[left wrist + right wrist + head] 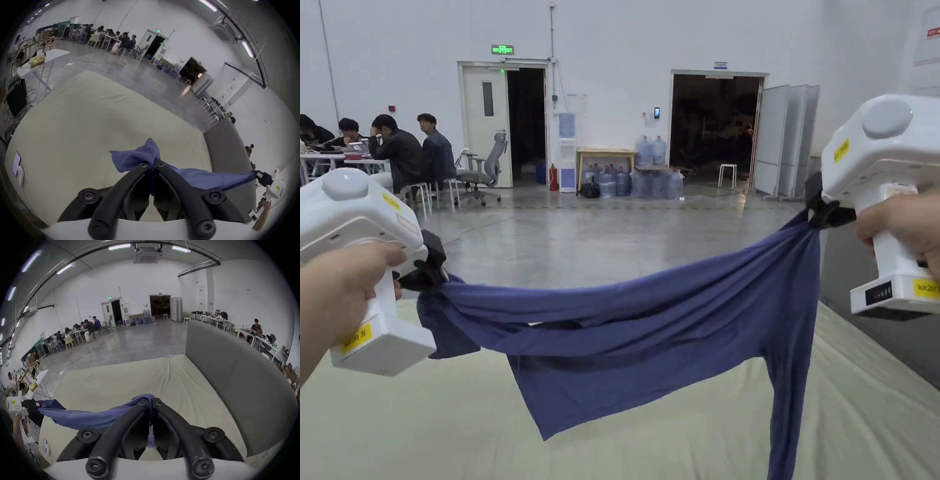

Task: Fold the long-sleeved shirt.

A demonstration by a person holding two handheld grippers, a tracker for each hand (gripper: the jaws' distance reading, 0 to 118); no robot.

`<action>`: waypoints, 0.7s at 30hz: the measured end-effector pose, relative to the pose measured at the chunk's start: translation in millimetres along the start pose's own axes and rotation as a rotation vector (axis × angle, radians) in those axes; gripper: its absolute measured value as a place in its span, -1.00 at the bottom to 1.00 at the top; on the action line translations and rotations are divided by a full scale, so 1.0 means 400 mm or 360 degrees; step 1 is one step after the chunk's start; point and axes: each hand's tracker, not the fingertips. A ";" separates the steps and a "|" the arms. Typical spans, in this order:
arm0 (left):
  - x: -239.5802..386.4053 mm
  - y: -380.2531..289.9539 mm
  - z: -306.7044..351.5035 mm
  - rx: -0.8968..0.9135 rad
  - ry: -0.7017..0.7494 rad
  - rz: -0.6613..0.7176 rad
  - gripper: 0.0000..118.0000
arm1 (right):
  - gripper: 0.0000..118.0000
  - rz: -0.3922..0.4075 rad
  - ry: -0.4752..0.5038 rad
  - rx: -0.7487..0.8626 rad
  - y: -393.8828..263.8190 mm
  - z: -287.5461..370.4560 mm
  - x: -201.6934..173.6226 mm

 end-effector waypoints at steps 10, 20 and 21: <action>-0.299 -0.352 -0.192 -0.0301 0.0143 0.0030 -1.00 | -1.00 0.0208 0.0079 -0.0519 -0.543 -0.199 0.063; -0.518 -0.706 -0.082 -0.0666 0.0191 -0.0176 -1.00 | -1.00 0.0218 0.0219 -0.0878 -1.030 -0.068 0.176; -0.532 -0.730 -0.063 -0.0668 0.0187 -0.0157 -1.00 | -1.00 0.0215 0.0213 -0.0895 -1.068 -0.050 0.181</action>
